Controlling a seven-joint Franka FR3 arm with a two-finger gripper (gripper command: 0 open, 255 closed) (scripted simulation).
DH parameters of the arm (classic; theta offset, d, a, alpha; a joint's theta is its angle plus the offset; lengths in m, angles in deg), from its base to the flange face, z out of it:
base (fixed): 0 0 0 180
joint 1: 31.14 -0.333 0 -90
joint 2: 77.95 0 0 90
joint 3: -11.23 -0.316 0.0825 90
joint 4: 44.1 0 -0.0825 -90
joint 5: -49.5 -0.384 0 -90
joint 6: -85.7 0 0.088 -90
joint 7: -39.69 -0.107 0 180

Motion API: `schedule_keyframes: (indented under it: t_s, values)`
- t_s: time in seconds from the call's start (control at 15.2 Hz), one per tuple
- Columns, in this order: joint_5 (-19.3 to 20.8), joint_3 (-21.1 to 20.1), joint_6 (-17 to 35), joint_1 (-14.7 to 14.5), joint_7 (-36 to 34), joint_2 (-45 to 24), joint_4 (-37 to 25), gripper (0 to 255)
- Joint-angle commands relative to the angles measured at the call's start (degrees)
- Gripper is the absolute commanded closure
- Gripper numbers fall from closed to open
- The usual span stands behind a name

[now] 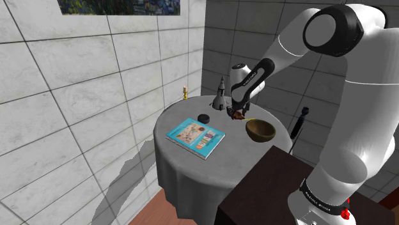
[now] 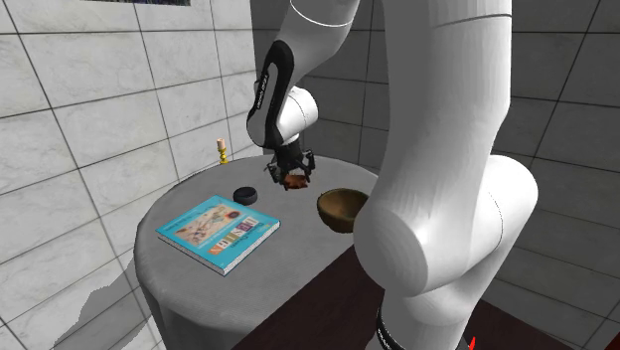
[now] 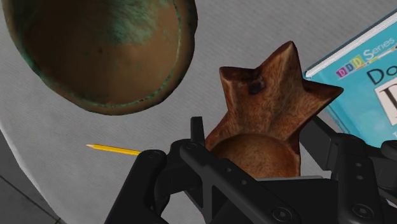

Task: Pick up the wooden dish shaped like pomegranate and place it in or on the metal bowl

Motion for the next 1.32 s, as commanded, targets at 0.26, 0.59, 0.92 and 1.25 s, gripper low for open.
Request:
schedule_keyframes:
  t_s: [0.26,0.59,0.92,1.25]
  values:
    - [-0.9,-0.3,-3.7,0.0,1.2,3.3,-0.4,255]
    - [1.0,2.5,-0.4,3.4,5.5,9.0,7.3,255]
    - [3.1,6.0,2.3,7.2,10.7,13.9,13.5,255]
    - [4.9,8.7,5.5,9.9,14.1,15.1,16.8,255]
